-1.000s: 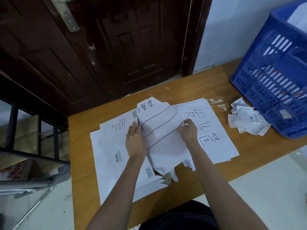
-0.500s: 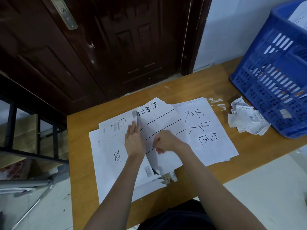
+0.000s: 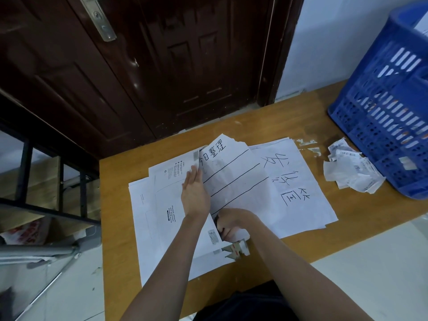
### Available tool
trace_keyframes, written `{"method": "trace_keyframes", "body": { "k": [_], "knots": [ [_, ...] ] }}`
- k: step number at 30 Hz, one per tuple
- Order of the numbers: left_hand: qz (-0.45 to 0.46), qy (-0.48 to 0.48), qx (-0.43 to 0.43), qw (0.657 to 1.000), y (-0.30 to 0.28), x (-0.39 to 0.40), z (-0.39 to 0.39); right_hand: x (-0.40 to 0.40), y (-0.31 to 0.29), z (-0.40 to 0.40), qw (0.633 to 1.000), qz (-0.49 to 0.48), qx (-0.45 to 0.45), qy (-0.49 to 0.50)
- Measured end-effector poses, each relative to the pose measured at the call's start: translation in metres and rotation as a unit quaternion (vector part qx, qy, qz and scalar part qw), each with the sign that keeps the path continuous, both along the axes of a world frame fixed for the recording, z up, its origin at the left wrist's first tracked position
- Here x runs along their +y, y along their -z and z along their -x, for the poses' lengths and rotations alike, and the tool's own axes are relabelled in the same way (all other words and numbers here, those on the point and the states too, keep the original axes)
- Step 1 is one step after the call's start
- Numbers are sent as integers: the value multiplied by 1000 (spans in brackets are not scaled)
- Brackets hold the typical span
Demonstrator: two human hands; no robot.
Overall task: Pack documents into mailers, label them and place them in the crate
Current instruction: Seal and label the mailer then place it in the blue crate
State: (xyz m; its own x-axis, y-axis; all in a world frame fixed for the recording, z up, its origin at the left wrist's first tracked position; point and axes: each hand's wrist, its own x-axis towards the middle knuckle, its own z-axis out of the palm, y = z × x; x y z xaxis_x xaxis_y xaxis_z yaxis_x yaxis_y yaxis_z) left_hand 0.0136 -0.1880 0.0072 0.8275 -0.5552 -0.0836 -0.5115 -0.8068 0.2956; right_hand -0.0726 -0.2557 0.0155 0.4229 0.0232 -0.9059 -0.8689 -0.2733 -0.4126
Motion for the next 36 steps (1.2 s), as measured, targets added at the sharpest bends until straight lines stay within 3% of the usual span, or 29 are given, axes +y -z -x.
{"method": "trace_keyframes", "body": {
  "k": [3,8,11,14,17,24,32,36],
  "knots": [
    [-3,5,-1,1000,-1,0,1,-3,5,2,998,-14,-43,54],
    [2,4,-3,1000,-1,0,0,-12,12,-1,966,108,-216,96],
    [-2,8,6,1000,-1,1,0,-20,8,1,942,193,-272,-24],
    [-5,12,5,1000,0,0,0,-26,5,5,896,286,-256,-223],
    [-4,11,11,1000,1,0,0,-22,8,10,877,299,-221,-305],
    [1,7,15,1000,-3,0,4,-19,12,9,886,277,-175,-328],
    [-5,5,0,1000,-5,-2,4,-7,27,17,832,373,-256,-321],
    [25,-9,12,1000,-5,-3,4,-4,28,15,824,383,-264,-324]
  ]
}}
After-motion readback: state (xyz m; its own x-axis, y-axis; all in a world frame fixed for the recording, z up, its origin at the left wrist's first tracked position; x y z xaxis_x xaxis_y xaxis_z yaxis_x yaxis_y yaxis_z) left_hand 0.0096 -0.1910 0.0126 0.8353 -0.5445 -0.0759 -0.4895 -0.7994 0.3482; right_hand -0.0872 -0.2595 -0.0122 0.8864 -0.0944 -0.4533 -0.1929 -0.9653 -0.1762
